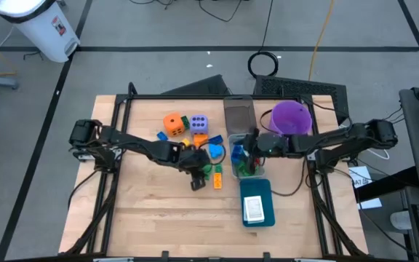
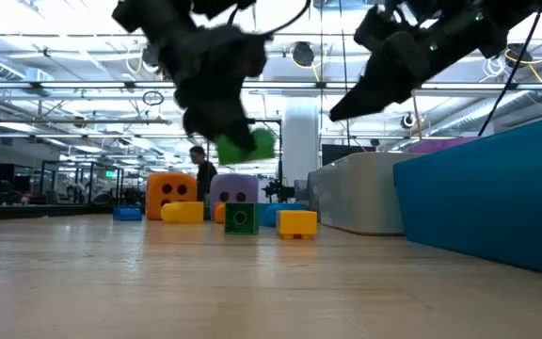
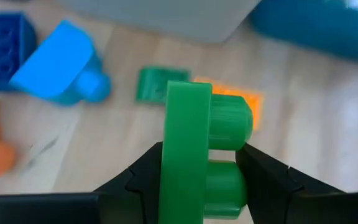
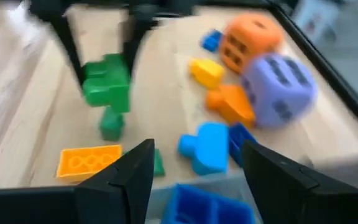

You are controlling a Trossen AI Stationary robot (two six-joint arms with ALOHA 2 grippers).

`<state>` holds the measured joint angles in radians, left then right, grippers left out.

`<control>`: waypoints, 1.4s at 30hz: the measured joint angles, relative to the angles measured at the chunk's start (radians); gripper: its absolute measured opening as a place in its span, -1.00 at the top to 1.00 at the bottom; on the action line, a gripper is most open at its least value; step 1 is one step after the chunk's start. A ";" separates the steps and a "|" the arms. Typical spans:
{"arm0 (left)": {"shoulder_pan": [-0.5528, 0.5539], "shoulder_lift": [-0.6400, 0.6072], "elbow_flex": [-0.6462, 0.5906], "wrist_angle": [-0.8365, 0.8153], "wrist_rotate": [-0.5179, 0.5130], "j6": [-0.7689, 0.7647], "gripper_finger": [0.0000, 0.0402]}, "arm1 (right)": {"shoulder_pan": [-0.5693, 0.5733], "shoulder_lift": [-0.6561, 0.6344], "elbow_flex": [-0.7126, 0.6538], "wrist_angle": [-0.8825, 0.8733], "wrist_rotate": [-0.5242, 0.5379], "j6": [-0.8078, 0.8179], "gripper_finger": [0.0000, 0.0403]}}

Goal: Pick & Place Toys
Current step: Put the green game piece into the gray bin

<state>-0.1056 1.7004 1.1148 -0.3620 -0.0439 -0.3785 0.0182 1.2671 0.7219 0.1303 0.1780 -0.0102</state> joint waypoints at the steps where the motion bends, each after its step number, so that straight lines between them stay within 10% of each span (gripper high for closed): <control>1: -0.007 0.000 0.017 -0.001 0.002 -0.001 0.14 | 0.018 0.015 0.000 0.023 0.000 -0.051 -0.05; 23: -0.060 -0.001 0.049 0.076 0.018 0.030 0.11 | 0.193 0.466 0.012 0.736 0.057 -0.835 -0.38; 35: -0.059 -0.002 0.049 0.075 0.025 0.032 0.05 | 0.200 0.461 0.027 0.722 0.047 -0.881 0.41; 42: -0.045 -0.018 0.048 0.072 0.044 0.059 0.03 | 0.200 0.461 0.027 0.724 0.054 -0.869 0.45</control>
<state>-0.1511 1.6825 1.1630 -0.2904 -0.0003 -0.3193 0.2184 1.7279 0.7490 0.8548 0.2320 -0.8789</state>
